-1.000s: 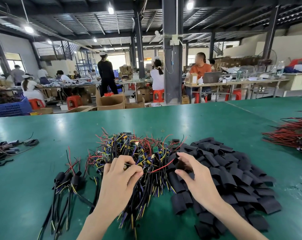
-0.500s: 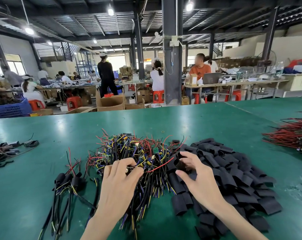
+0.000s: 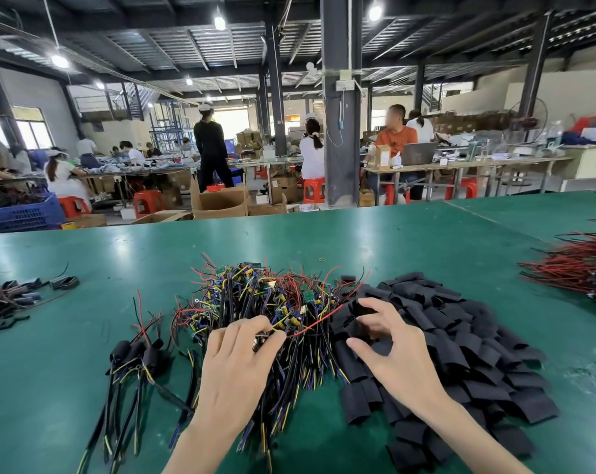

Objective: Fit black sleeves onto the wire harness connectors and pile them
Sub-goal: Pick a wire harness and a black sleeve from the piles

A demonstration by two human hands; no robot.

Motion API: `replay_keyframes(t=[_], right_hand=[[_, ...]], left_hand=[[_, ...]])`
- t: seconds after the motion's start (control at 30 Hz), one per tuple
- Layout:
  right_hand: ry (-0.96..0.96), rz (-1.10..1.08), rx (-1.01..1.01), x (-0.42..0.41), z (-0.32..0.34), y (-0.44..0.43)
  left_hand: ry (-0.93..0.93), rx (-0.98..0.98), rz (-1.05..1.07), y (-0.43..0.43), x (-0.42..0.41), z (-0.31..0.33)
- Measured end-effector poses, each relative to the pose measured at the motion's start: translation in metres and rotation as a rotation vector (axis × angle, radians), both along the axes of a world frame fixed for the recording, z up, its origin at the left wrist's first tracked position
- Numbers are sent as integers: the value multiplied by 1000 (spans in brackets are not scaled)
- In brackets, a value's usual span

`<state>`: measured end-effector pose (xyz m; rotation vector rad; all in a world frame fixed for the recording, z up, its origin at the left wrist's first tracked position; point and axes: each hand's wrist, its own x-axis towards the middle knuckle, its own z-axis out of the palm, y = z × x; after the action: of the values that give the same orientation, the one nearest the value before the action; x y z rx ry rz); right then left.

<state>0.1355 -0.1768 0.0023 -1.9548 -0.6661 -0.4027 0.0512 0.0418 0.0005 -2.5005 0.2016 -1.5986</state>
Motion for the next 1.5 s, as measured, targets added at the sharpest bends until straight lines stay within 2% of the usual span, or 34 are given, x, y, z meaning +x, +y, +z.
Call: replay_keyframes(t=[0.27,0.5,0.9,1.23,1.33,1.43,1.5], right_hand=[[5,-5,2,3,-1,-1],[-23,8,48,4,-1,-2],[-231,9,19,6,0,-3],[-298,14,20,9,-3,-3],[-406,15,-109,10,-2,-5],[-657,-36,-435,10,0,-5],[-727,-57,-573,5,1,-2]], left_hand=[[-71,4,-78,-1,0,-5],[-19,-7,-91,-3,-1,-5],[52,-84,-94,-2,0,-5],[92,-108,-88,-1,1,-7],[112,-113,-89,-2,1,-7],[146,-127,-106,-5,-2,-4],[189,-144,-128,-9,-3,-2]])
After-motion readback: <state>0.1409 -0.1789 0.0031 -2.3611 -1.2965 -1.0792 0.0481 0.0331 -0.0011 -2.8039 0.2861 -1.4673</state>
